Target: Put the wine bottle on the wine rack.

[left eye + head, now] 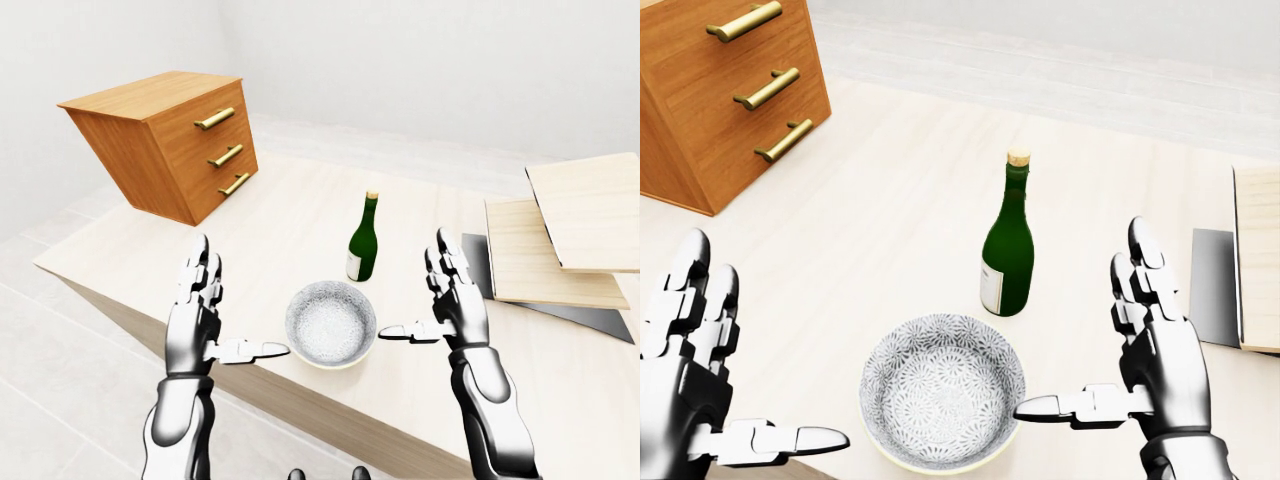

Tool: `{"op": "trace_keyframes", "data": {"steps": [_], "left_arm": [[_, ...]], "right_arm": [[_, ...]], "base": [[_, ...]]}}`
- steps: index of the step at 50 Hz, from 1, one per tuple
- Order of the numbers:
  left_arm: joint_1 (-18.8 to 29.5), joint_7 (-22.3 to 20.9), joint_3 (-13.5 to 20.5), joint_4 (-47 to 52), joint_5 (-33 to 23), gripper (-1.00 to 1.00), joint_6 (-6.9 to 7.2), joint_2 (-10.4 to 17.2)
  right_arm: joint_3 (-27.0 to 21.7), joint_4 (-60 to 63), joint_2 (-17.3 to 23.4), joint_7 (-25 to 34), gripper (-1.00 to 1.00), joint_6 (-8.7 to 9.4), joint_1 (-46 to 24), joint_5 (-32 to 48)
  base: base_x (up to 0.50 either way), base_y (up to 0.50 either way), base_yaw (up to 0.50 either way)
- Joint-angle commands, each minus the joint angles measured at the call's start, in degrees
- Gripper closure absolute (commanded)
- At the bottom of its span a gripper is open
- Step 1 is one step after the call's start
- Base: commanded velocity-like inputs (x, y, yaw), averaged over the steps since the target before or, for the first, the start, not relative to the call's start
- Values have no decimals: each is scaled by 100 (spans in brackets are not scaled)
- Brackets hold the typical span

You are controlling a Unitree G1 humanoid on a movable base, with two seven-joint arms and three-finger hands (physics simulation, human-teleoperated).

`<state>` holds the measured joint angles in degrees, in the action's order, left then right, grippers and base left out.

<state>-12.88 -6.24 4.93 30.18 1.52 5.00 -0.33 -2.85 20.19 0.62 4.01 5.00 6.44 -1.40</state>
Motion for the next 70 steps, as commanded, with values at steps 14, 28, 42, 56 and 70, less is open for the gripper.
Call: {"op": "trace_keyframes", "data": {"steps": [14, 28, 42, 56, 70], "left_arm": [[-21, -25, 72, -32, 17, -100, 0, -9], [-35, -10, 16, -18, 52, -100, 0, -20], [-37, -10, 30, 16, 63, -100, 0, -7], [-11, -16, 52, -41, 74, -100, 0, -4], [-6, 12, -31, -102, -23, -100, 0, -12]], "right_arm": [[73, -21, 2, 189, -100, 0, 72, -200], [55, 23, 2, 161, -100, 0, 67, -226], [107, 63, -15, 105, -100, 0, 23, -177], [240, 1, -25, 71, -100, 0, -18, -43], [214, -295, -13, 81, -100, 0, -104, -55]], "base": [[0, 0, 16], [0, 0, 8], [15, -27, 0], [7, -12, 0], [0, 0, 0]]}}
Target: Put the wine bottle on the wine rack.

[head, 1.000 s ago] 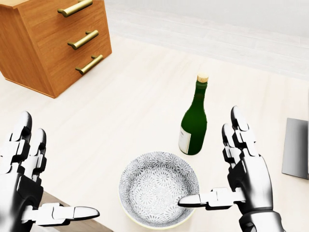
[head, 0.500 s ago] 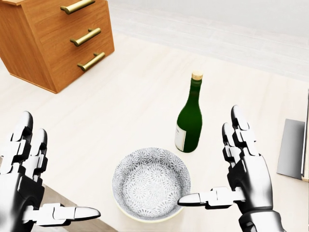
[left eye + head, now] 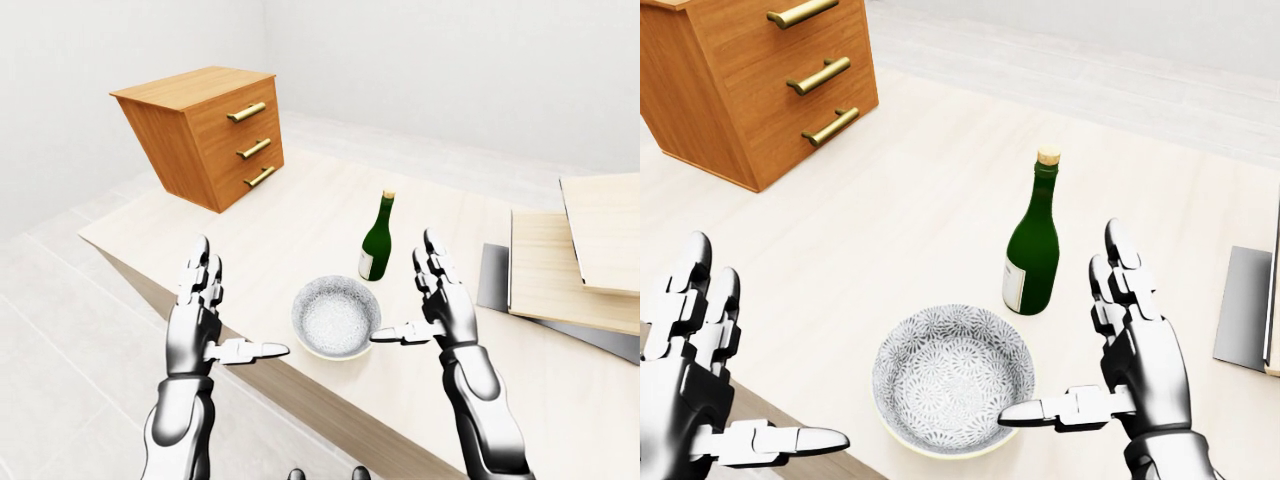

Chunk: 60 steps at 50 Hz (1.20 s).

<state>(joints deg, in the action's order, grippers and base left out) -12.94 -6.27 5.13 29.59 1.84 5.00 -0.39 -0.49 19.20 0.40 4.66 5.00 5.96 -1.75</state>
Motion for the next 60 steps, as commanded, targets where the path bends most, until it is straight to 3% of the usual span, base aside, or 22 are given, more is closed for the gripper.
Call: {"op": "trace_keyframes", "data": {"steps": [1, 30, 49, 60], "left_arm": [[-1, 16, -52, -44, -55, -100, 0, -6], [-63, 2, -99, -263, -44, -100, 0, 16], [-75, -24, -55, 41, -33, -100, 0, 12], [-50, -33, -34, -99, -35, -100, 0, 6]], "right_arm": [[-22, -198, 9, 17, -100, 0, -56, -20], [-144, -292, 22, -128, -100, 0, -547, -156], [-650, -727, 214, -783, -100, 0, -1746, -608], [-702, -1417, 375, -1044, -100, 0, -2274, -744]], "base": [[0, 0, 0], [12, -5, 0], [9, -1, 0], [0, 0, 0]]}}
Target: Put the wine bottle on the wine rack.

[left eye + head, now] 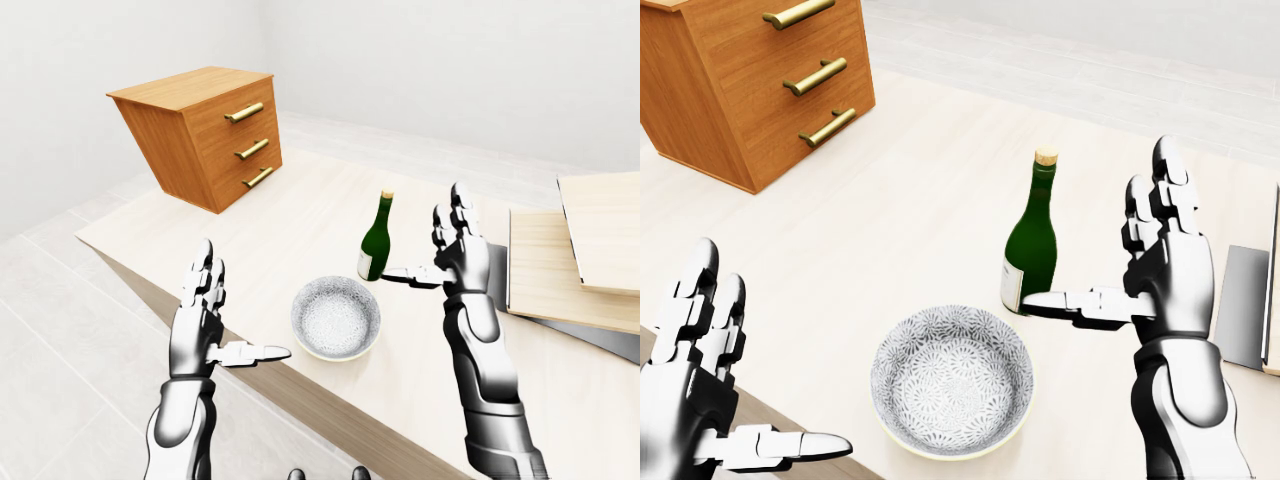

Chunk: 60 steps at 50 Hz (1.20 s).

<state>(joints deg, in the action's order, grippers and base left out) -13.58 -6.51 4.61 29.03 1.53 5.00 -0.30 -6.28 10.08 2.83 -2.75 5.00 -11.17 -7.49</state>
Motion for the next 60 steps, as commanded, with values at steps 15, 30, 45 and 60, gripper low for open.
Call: {"op": "trace_keyframes", "data": {"steps": [15, 30, 45, 60], "left_arm": [[30, -10, 33, 74, 6, -100, 0, 5], [25, -69, 125, -27, 67, -100, 0, 10], [-18, -94, 154, 69, 76, -100, 0, -16], [-6, -128, 173, -86, 73, -100, 0, -20]], "right_arm": [[6, -1105, 175, -721, -100, 0, -1242, -112], [-18, -2207, 241, -919, -100, 0, -1943, -79], [-3, -3657, 354, -1155, -100, 0, -2521, -33], [105, -4623, 336, -1338, -100, 0, -3067, 194]], "base": [[0, 0, 0], [0, 0, 0], [0, 0, 0], [0, 0, 0]]}}
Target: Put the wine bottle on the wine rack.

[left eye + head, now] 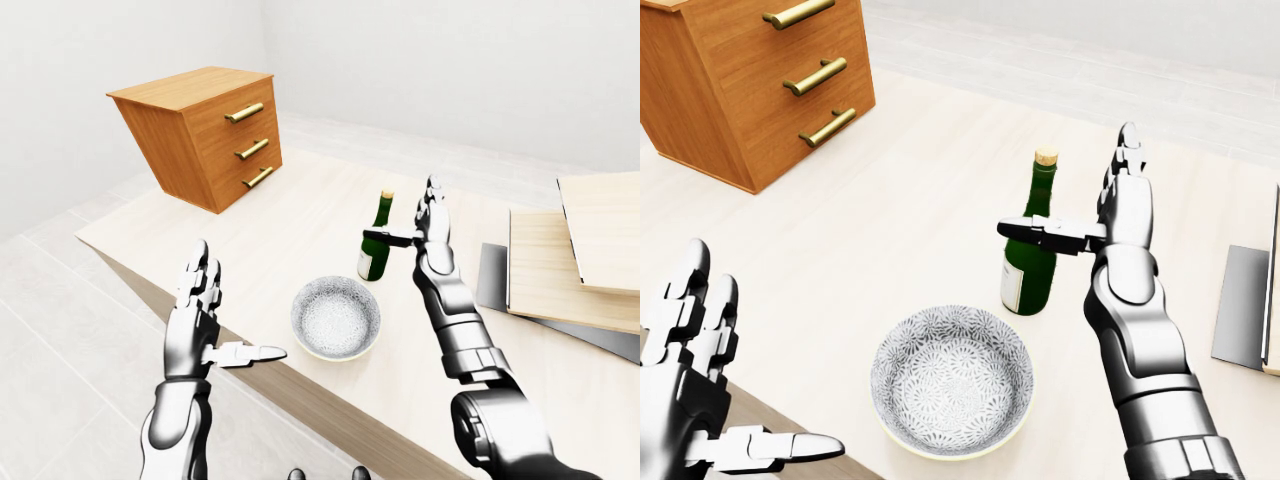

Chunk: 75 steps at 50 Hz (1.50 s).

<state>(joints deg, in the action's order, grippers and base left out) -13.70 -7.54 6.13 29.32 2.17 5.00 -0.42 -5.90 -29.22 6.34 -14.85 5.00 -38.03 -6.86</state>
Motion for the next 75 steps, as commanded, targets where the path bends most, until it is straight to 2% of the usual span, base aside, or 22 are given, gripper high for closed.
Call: {"op": "trace_keyframes", "data": {"steps": [1, 15, 18, 20, 26, 32, 38, 43, 49, 62, 75], "left_arm": [[8, -28, 23, -179, 10, -100, 0, -10], [-11, -59, 89, -238, 73, -100, 0, -6], [-62, -80, 84, -221, 73, -100, -43, -7], [-49, -113, 129, -249, 130, -100, -67, 5], [-36, -109, 188, -213, 157, -100, -15, 1], [-54, -133, 176, -232, 146, -100, -57, -14], [-43, -133, 187, -265, 149, -100, -72, -20], [-26, -116, 197, -364, 130, -100, -142, -26], [-44, -125, 191, -327, 148, -100, -118, -25], [-30, -123, 196, -397, 148, -100, -169, -23], [-24, -127, 201, -479, 134, -100, -248, -13]], "right_arm": [[65, -769, -26, -137, -100, 0, -428, 135], [87, -1661, -91, -279, -100, 0, -973, 224], [73, -1875, -83, -324, -100, 0, -1114, 235], [85, -1994, -82, -362, -100, -45, -1173, 261], [95, -2260, -70, -429, -100, -130, -1322, 321], [83, -2517, -52, -449, -100, -261, -1431, 352], [81, -2554, -45, -462, -100, -230, -1499, 357], [73, -2558, -51, -471, -100, -200, -1537, 343], [69, -2676, -43, -467, -100, -228, -1636, 343], [71, -3043, -52, -480, -100, -269, -1975, 360], [58, -3339, -86, -493, -100, -436, -2081, 395]], "base": [[0, 0, 0], [0, 0, 0], [0, 0, 0], [0, 0, 0], [0, 0, 0], [0, 0, 0], [0, 0, 0], [0, 0, 0], [0, 0, 0], [0, 0, 0], [0, 0, 0]]}}
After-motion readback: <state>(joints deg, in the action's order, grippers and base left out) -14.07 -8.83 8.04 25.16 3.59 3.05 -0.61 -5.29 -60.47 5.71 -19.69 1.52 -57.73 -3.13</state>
